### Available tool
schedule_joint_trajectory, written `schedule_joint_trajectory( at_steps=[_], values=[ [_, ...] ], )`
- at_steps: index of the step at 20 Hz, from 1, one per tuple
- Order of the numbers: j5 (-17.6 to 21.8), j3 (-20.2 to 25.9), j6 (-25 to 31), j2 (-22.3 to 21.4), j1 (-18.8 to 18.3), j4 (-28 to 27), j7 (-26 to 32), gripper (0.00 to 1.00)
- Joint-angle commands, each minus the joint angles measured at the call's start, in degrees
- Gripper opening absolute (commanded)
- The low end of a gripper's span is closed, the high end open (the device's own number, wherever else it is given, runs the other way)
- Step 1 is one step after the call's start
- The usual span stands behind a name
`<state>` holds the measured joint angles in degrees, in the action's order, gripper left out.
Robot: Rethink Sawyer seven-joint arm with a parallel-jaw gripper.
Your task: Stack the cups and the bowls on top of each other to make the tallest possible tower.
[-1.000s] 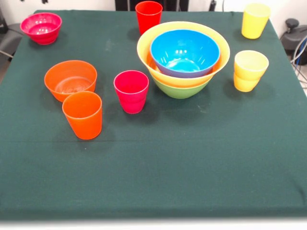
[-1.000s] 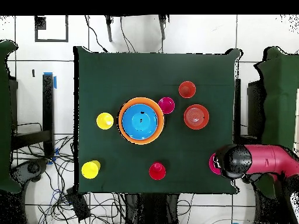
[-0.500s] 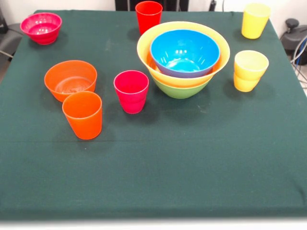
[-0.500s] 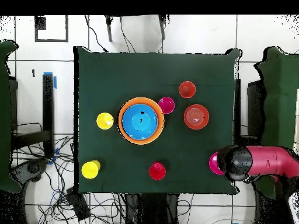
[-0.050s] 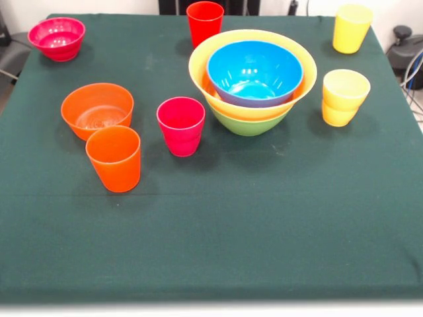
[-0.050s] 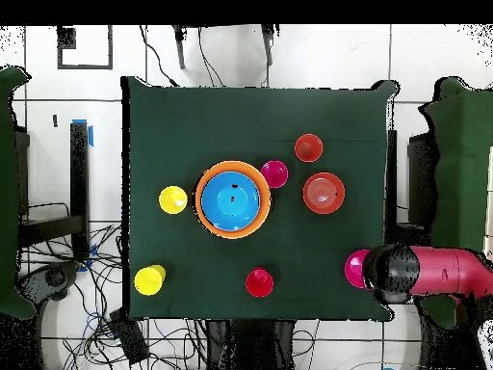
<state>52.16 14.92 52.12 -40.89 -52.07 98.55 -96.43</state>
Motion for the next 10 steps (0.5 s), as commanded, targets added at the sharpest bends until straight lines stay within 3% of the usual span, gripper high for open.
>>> schedule_joint_trajectory(
  at_steps=[1, 10],
  values=[
    [1.3, -0.5, -5.5, 5.0, 2.7, -3.5, -5.0, 1.0],
    [0.9, -1.0, -6.6, 6.4, 2.7, -4.4, -4.4, 1.0]
  ],
)
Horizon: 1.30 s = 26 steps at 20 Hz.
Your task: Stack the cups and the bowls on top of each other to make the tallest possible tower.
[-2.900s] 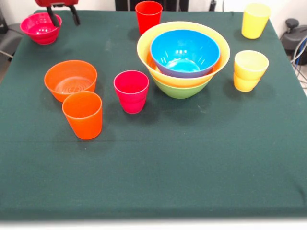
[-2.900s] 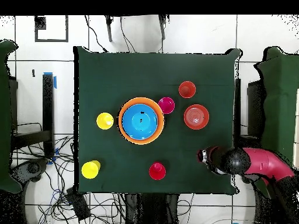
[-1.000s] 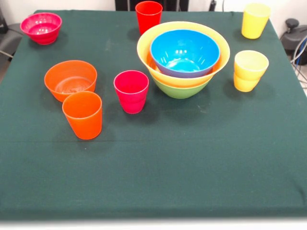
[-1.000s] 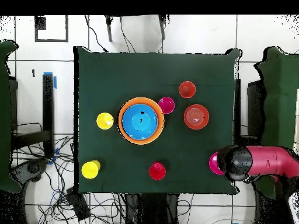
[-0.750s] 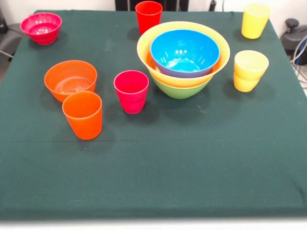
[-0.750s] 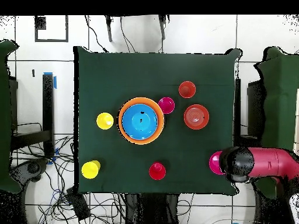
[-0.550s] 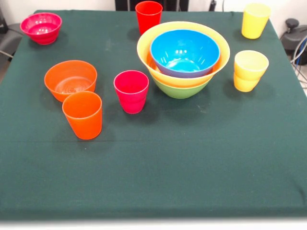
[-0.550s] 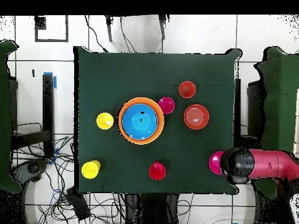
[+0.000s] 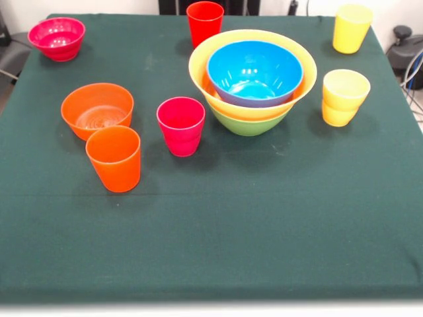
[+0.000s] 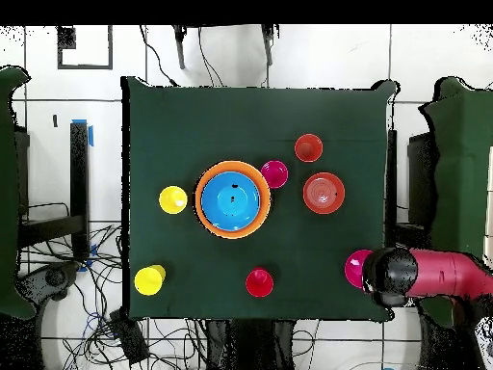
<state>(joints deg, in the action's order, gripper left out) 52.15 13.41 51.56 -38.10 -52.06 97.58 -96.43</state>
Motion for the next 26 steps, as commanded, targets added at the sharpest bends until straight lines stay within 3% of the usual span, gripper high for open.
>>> schedule_joint_trajectory(
  at_steps=[1, 14, 26],
  values=[
    [0.8, 0.5, -6.3, 3.9, 2.6, -3.5, -4.3, 1.0],
    [0.1, -0.4, -8.4, 5.5, 3.0, -4.1, -4.2, 1.0],
    [-0.8, -1.1, -10.6, 9.6, 4.8, -6.5, -6.5, 1.0]
  ],
)
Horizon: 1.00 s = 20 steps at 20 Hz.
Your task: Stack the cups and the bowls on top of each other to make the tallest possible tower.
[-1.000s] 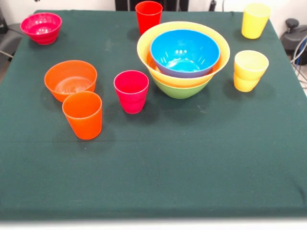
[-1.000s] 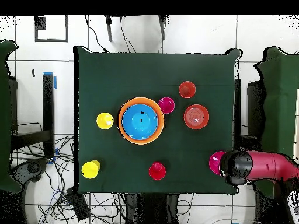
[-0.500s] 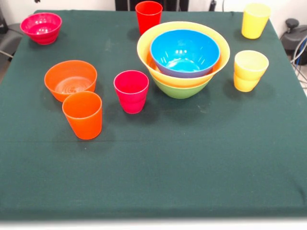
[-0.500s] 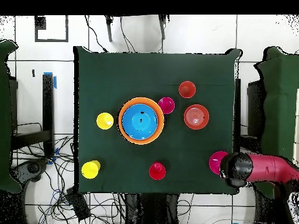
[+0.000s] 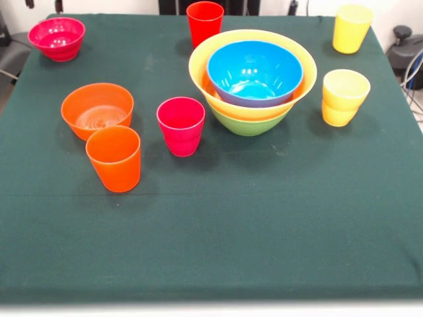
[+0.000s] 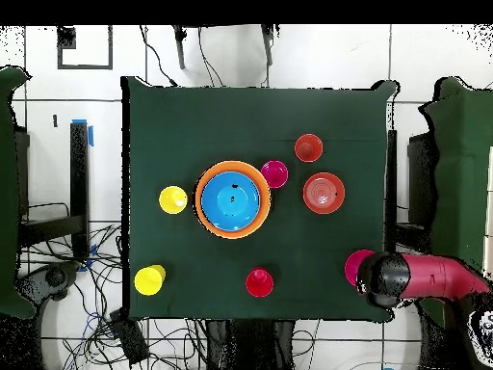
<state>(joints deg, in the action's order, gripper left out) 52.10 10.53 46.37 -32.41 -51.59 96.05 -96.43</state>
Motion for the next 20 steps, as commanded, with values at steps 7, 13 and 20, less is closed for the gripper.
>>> schedule_joint_trajectory(
  at_steps=[7, 13, 20],
  values=[
    [-1.7, 1.1, -6.3, 6.0, 5.7, -6.3, -8.1, 1.0],
    [-2.6, 0.3, -7.2, 7.3, 7.1, -7.2, -9.5, 1.0],
    [-4.1, -0.6, -7.6, 7.6, 8.0, -7.0, -9.3, 1.0]
  ],
)
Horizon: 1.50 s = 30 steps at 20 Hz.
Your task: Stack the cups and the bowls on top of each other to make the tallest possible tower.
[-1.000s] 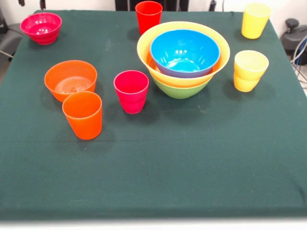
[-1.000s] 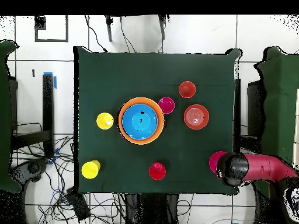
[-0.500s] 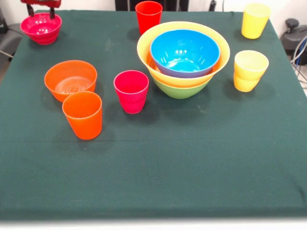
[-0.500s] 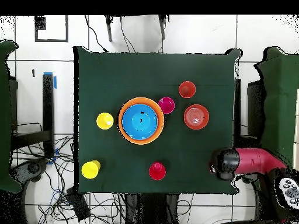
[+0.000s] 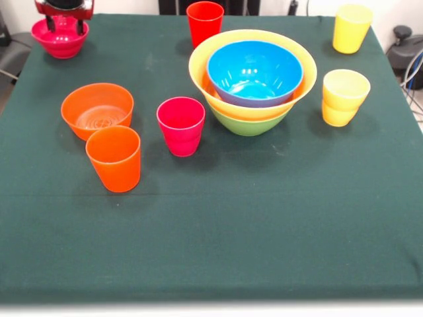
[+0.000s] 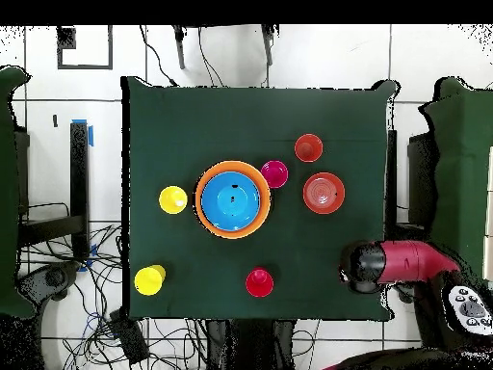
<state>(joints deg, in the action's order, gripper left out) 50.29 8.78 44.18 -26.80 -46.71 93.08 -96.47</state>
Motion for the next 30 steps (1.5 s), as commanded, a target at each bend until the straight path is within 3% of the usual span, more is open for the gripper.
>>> schedule_joint_trajectory(
  at_steps=[1, 8, 20, 30],
  values=[
    [-2.6, 1.0, -5.5, 2.0, 3.2, -4.1, -9.1, 1.0],
    [-4.3, -0.1, -5.9, 1.8, 3.6, -3.7, -7.9, 1.0],
    [-7.1, -0.5, -2.7, -3.5, 1.9, -0.9, -1.6, 1.0],
    [-9.0, -0.6, -4.0, -3.4, 2.6, 0.7, -2.9, 1.0]
  ],
)
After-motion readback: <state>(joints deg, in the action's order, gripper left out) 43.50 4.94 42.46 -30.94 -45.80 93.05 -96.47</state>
